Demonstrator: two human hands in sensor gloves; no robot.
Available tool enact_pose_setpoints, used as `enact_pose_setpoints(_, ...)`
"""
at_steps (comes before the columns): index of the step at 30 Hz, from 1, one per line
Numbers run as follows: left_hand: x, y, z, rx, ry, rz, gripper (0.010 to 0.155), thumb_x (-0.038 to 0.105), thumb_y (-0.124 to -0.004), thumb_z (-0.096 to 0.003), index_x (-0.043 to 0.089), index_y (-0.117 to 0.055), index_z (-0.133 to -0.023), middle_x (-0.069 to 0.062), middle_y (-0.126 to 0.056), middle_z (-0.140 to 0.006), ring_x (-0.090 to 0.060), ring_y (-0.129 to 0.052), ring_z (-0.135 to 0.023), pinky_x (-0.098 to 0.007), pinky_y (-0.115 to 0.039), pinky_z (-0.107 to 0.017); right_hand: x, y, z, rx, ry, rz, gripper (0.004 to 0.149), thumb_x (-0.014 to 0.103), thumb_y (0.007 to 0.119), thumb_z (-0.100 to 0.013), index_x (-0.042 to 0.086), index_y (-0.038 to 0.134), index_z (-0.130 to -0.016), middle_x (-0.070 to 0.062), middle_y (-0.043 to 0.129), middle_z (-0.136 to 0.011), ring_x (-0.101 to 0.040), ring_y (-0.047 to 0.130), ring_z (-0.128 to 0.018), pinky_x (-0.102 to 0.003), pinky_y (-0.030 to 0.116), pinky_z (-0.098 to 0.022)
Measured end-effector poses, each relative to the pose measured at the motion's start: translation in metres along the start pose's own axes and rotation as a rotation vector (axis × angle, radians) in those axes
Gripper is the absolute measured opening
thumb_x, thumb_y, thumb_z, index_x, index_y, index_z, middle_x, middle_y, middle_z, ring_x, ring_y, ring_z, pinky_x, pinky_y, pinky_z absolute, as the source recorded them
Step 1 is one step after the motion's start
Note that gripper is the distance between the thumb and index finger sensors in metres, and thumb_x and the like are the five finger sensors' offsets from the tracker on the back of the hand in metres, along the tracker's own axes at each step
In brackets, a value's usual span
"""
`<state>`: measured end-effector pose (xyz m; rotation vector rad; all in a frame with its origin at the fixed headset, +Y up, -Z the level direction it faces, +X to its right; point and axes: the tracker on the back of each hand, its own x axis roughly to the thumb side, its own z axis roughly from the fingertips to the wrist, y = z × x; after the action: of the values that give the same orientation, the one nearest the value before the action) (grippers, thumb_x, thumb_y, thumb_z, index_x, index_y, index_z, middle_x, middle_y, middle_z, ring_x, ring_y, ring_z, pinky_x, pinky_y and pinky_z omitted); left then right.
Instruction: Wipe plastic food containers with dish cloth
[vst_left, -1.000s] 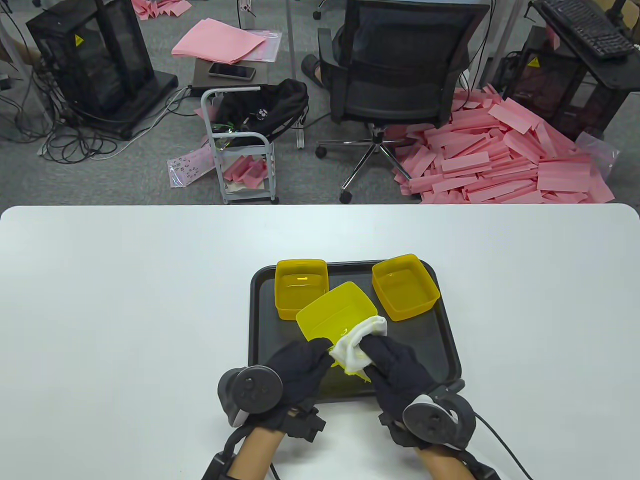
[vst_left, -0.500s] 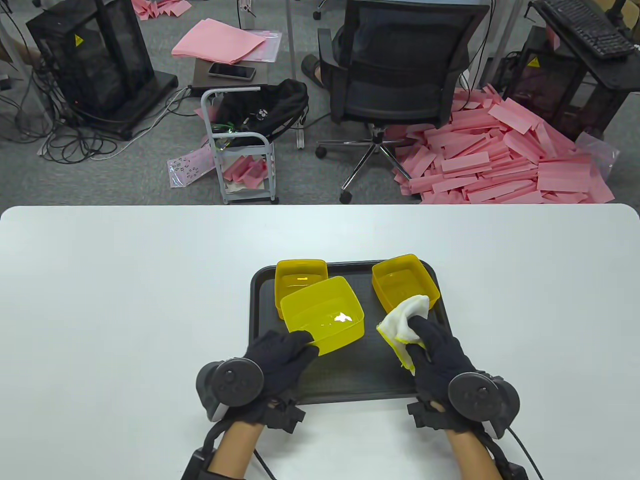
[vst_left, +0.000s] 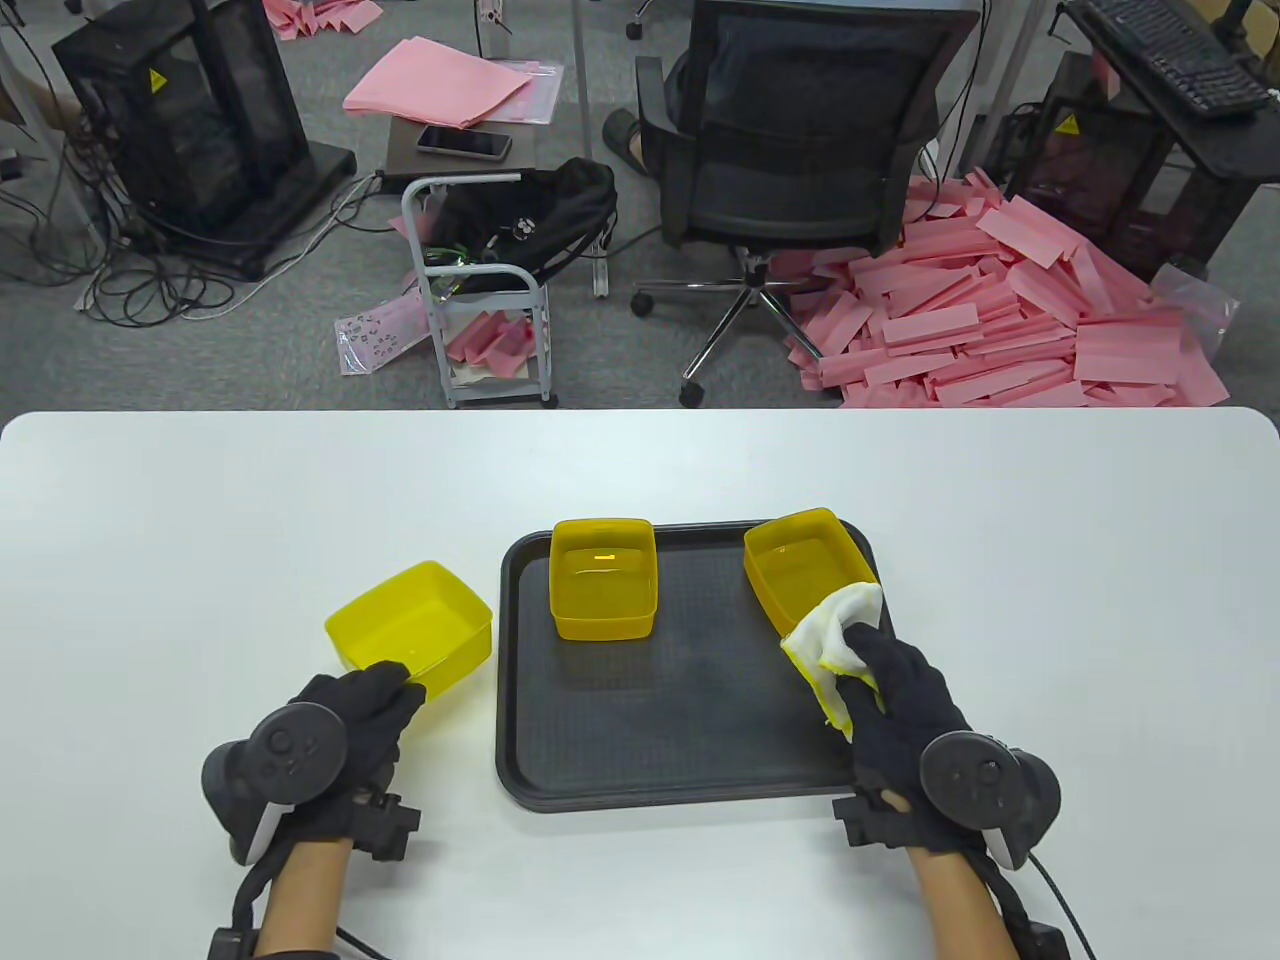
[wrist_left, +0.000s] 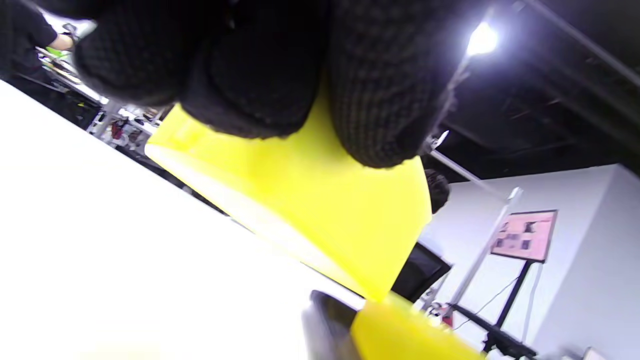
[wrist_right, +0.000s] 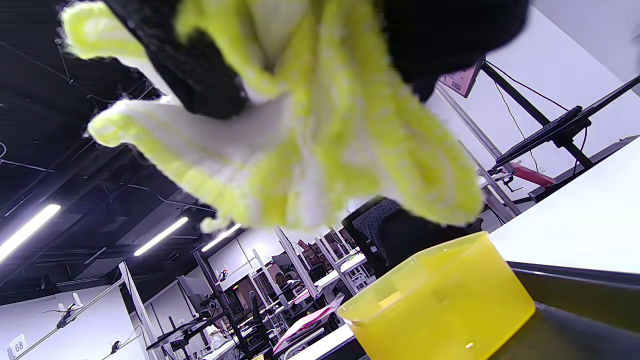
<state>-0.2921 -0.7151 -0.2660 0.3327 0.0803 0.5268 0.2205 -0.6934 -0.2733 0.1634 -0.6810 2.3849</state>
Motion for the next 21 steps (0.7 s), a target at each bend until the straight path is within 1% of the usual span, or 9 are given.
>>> enact_pose_setpoints(4, -0.015, -0.014, 0.003, -0.056, 0.034, -0.054, 0.039, 0.046, -0.092, -0.0412, 0.027, -0.098, -0.075, -0.007, -0.100, -0.049, -0.036, -0.094, -0.050, -0.052, -0.077, -0.039, -0.001, -0.001, 0.000, 0.003, 0.007, 0.002, 0.048, 0.036, 0.083, -0.053, 0.025, 0.071, -0.098, -0.007, 0.081, -0.094, -0.033, 0.090, -0.059, -0.035, 0.088, -0.030)
enact_pose_setpoints(9, -0.019, -0.023, 0.003, -0.088, 0.045, -0.101, 0.039, 0.046, -0.092, -0.0408, 0.029, -0.098, -0.075, -0.006, -0.101, -0.052, -0.036, -0.095, -0.051, -0.052, -0.076, -0.039, -0.001, -0.001, 0.000, 0.008, 0.013, 0.002, 0.047, 0.036, 0.083, -0.053, 0.025, 0.072, -0.098, -0.007, 0.081, -0.094, -0.033, 0.090, -0.059, -0.035, 0.088, -0.031)
enact_pose_setpoints(14, -0.021, -0.033, 0.004, -0.138, 0.076, -0.190, 0.039, 0.046, -0.093, -0.0400, 0.033, -0.100, -0.076, -0.003, -0.104, -0.054, -0.035, -0.096, -0.049, -0.052, -0.077, -0.039, -0.002, -0.001, -0.001, 0.014, 0.025, -0.006, 0.047, 0.036, 0.083, -0.053, 0.025, 0.071, -0.098, -0.008, 0.080, -0.094, -0.033, 0.089, -0.060, -0.035, 0.088, -0.031)
enact_pose_setpoints(16, -0.021, -0.035, 0.004, -0.177, 0.092, -0.218, 0.039, 0.046, -0.092, -0.0409, 0.035, -0.099, -0.078, -0.002, -0.104, -0.056, -0.034, -0.096, -0.049, -0.052, -0.077, -0.039, -0.002, -0.001, -0.001, 0.018, 0.027, -0.010, 0.047, 0.036, 0.083, -0.053, 0.024, 0.072, -0.098, -0.007, 0.080, -0.094, -0.033, 0.089, -0.060, -0.035, 0.088, -0.031)
enact_pose_setpoints(18, -0.018, -0.032, 0.004, -0.181, 0.085, -0.228, 0.041, 0.045, -0.092, -0.0416, 0.034, -0.098, -0.080, -0.004, -0.103, -0.058, -0.035, -0.095, -0.049, -0.052, -0.076, -0.040, -0.002, -0.001, -0.001, 0.020, 0.029, -0.012, 0.047, 0.036, 0.083, -0.053, 0.024, 0.071, -0.098, -0.008, 0.080, -0.094, -0.034, 0.089, -0.060, -0.035, 0.088, -0.031)
enact_pose_setpoints(20, -0.014, -0.024, 0.003, -0.188, 0.085, -0.235, 0.050, 0.050, -0.091, -0.0410, 0.033, -0.093, -0.088, -0.006, -0.101, -0.063, -0.036, -0.093, -0.051, -0.053, -0.075, -0.042, -0.003, -0.001, -0.001, 0.021, 0.031, -0.016, 0.047, 0.036, 0.083, -0.053, 0.025, 0.072, -0.097, -0.007, 0.080, -0.094, -0.033, 0.089, -0.060, -0.035, 0.088, -0.031)
enact_pose_setpoints(21, -0.012, -0.019, 0.003, -0.174, 0.079, -0.229, 0.052, 0.052, -0.090, -0.0408, 0.032, -0.092, -0.089, -0.006, -0.100, -0.064, -0.037, -0.092, -0.052, -0.053, -0.074, -0.043, -0.003, -0.001, -0.001, 0.021, 0.033, -0.020, 0.047, 0.036, 0.083, -0.053, 0.024, 0.072, -0.098, -0.008, 0.080, -0.094, -0.034, 0.090, -0.059, -0.035, 0.088, -0.031)
